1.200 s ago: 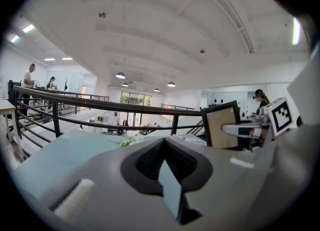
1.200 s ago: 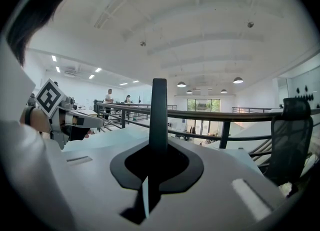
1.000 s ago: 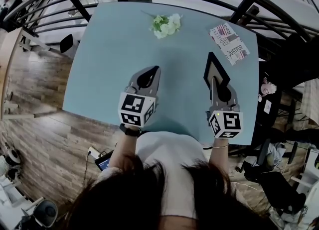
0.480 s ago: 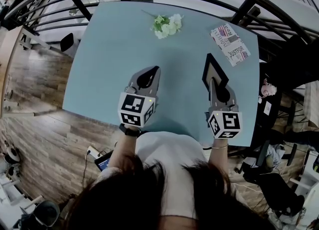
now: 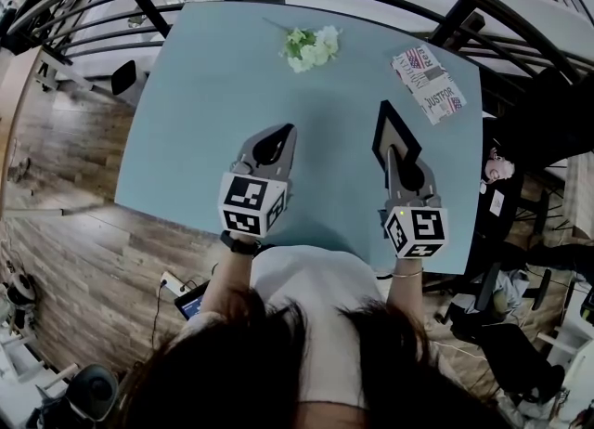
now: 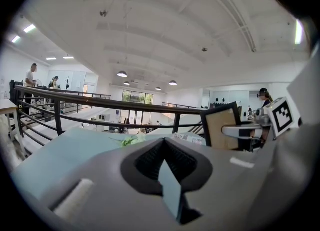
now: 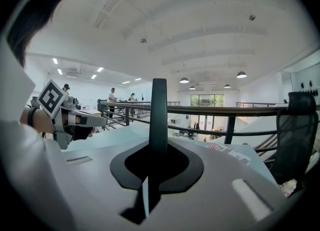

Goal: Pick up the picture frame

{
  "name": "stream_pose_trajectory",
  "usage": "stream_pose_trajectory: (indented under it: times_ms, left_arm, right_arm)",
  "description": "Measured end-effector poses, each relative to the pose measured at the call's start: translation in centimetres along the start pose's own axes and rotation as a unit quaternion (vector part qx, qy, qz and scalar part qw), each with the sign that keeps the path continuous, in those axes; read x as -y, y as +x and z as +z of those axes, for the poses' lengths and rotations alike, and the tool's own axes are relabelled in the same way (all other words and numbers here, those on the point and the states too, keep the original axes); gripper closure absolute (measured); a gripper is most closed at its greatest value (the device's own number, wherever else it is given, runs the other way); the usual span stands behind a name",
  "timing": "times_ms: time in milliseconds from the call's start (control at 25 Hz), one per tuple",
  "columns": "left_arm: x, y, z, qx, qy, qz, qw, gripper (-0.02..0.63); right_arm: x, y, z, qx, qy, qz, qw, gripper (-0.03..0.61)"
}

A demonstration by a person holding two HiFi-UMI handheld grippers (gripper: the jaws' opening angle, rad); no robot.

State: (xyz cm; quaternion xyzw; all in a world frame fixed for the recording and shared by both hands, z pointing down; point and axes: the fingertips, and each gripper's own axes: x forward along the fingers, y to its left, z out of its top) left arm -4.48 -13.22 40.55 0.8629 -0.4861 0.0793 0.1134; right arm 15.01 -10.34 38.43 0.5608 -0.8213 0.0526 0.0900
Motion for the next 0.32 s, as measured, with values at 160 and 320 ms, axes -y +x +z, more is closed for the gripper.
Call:
stream_pose_trajectory:
  times_ms: [160,320]
  left_arm:
    - [-0.02,0.03,-0.10,-0.001,0.000,-0.001,1.0000,0.557]
    - [-0.24,0.27,-0.29,-0.001,0.000,0.001,1.0000,0.557]
  right_arm:
    - [-0.11,0.17,0.04,-0.001,0.002,0.003,1.000,0.567]
    - [0.08,0.50,0.01,0.000,0.003,0.002,1.000,0.566]
